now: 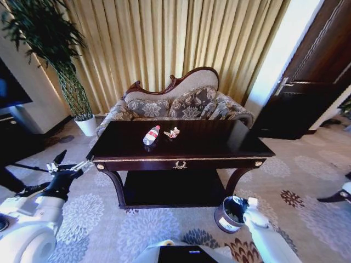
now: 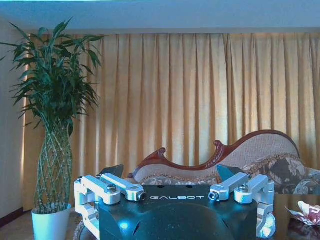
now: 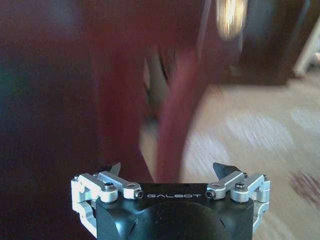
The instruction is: Move to the front of the table and place the trash on the table into the trash bin.
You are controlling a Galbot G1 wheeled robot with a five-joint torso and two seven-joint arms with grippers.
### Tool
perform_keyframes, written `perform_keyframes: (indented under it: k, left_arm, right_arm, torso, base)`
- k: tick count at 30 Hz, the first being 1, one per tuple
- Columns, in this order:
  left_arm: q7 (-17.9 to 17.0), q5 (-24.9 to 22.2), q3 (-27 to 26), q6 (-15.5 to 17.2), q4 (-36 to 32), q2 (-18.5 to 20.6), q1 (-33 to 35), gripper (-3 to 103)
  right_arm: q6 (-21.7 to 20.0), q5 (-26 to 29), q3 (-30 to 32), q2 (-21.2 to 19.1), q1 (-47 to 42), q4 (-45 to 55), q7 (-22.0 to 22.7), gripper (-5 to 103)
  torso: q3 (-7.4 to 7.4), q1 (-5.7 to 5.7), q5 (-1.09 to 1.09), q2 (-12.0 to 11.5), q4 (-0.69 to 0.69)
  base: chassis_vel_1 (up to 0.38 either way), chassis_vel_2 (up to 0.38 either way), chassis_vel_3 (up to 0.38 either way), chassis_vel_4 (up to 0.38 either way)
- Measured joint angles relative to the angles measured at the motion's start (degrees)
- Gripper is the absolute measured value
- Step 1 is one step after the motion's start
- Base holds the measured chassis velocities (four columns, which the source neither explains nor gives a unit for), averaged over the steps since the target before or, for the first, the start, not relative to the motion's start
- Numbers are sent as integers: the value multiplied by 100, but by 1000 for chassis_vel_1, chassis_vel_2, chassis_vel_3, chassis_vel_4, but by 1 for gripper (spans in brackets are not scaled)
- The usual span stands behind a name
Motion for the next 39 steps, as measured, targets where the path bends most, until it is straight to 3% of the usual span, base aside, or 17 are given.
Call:
perform_keyframes:
  k: [3, 7, 16, 20, 27, 31, 35, 39]
  left_arm:
    - [2, -1, 29, -3, 1, 7, -5, 100]
    - [1, -7, 6, -17, 8, 68, 14, 100]
    - [-5, -32, -47, -55, 22, 92, 51, 100]
    - [-6, -34, -37, -57, 10, 65, 63, 100]
    - [-33, -28, -46, -51, 8, 19, 62, 100]
    - [-111, 28, -47, 122, 5, -16, 60, 100]
    - [-256, 73, -44, 495, 4, -27, 32, 100]
    - [-297, 99, -33, 589, 3, -18, 16, 100]
  right_arm:
    - [362, -222, 238, 13, -392, 810, -40, 100]
    - [452, -284, 509, 105, -1002, 1852, -52, 100]
    - [426, 89, 681, 293, -1732, 3869, -54, 100]
    - [150, 122, 512, 340, -1739, 4727, -38, 100]
    - [-360, 121, 321, 213, -1581, 5476, 178, 100]
    - [-523, 140, 278, 99, -1461, 5600, 265, 100]
    - [-593, 139, 280, 31, -1434, 5552, 285, 100]
    - [-605, 125, 284, 23, -1401, 5445, 287, 100]
  torso:
    - [0, 0, 2, 0, 2]
    - [0, 0, 3, 0, 0]
    - [0, -1, 0, 1, 1]
    - [0, -1, 3, 0, 2]
    - [0, -1, 1, 1, 1]
    - [0, -1, 3, 0, 2]
    - [0, -1, 3, 1, 1]
    - [0, -1, 2, 1, 0]
  base:
    - [0, 0, 0, 0]
    - [0, 0, 0, 0]
    - [0, 0, 0, 0]
    - [0, 0, 0, 0]
    - [0, 0, 0, 0]
    - [0, 0, 0, 0]
    - [0, 0, 0, 0]
    - [-14, 10, 16, -14]
